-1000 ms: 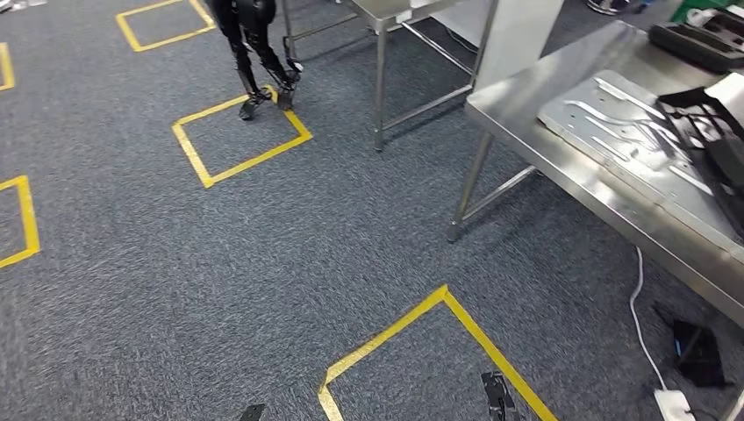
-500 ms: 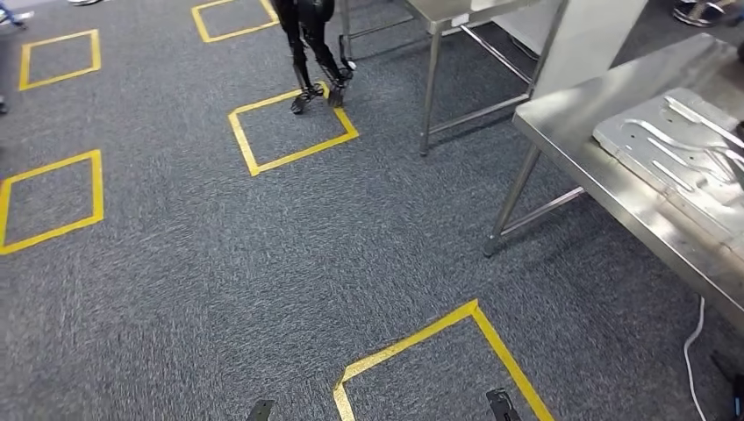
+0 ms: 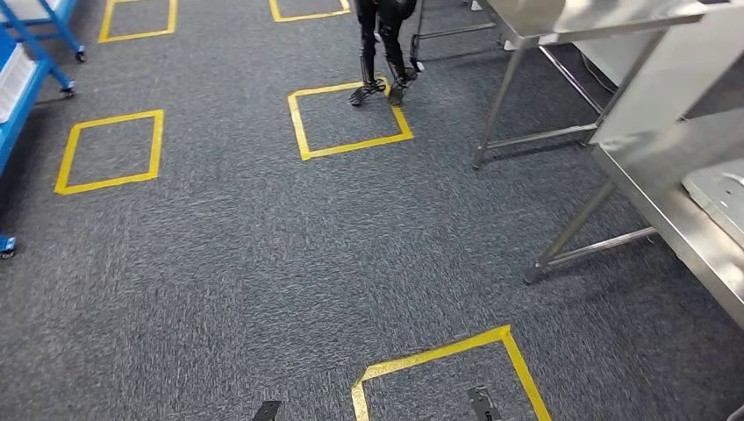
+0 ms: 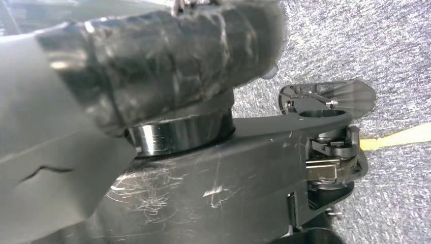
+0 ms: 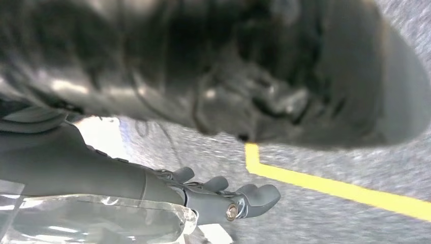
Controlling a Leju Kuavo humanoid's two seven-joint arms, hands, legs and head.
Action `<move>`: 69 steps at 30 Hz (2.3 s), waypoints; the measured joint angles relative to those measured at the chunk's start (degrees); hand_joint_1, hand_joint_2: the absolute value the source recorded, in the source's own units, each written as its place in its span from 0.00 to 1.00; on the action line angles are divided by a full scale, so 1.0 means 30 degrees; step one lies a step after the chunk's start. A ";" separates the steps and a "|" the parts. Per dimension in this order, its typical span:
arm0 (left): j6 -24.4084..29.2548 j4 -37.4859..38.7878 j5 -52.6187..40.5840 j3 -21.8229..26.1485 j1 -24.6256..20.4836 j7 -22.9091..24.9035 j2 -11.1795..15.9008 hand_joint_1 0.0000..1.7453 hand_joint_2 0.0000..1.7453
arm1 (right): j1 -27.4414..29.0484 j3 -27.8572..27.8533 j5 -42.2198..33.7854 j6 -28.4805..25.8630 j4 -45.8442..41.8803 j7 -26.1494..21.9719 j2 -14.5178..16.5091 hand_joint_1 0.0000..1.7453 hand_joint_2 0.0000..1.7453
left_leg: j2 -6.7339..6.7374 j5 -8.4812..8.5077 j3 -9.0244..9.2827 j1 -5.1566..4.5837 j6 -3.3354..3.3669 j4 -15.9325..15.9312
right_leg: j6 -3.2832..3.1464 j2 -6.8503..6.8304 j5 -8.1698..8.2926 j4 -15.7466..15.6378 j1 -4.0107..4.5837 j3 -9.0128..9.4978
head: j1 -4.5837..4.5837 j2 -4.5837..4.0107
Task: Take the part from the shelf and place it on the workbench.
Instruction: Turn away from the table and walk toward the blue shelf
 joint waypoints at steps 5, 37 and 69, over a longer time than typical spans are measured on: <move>0.1709 0.0000 0.3377 0.0572 0.0142 -0.1147 0.0002 0.00 0.00 | 0.0166 0.0340 -0.0282 0.0778 0.0016 0.0047 0.0055 0.00 0.00 | -0.1438 -0.0108 0.0063 -0.0032 0.0041 0.0188 | -0.0190 0.0580 0.1341 -0.0083 0.0003 -0.0596 | 0.0031 0.0000; 0.0828 0.0000 -0.0200 0.0371 0.0072 0.0425 0.0126 0.00 0.00 | 0.0189 0.2540 0.0357 0.1003 -0.0086 0.0324 0.0681 0.00 0.00 | -0.1757 -0.0021 -0.0098 0.0237 -0.0351 0.0299 | -0.0254 0.1181 0.1909 -0.1978 -0.0053 0.0377 | -0.0049 0.0000; 0.0710 0.0000 -0.0896 -0.0734 0.0019 0.1064 0.0259 0.00 0.00 | 0.0195 0.3591 0.0048 0.1071 -0.0137 0.0528 0.0832 0.00 0.00 | -0.1642 0.0275 -0.0165 0.0292 -0.0431 0.0134 | -0.0221 0.0990 0.1583 -0.1381 -0.0077 0.0304 | -0.0011 0.0000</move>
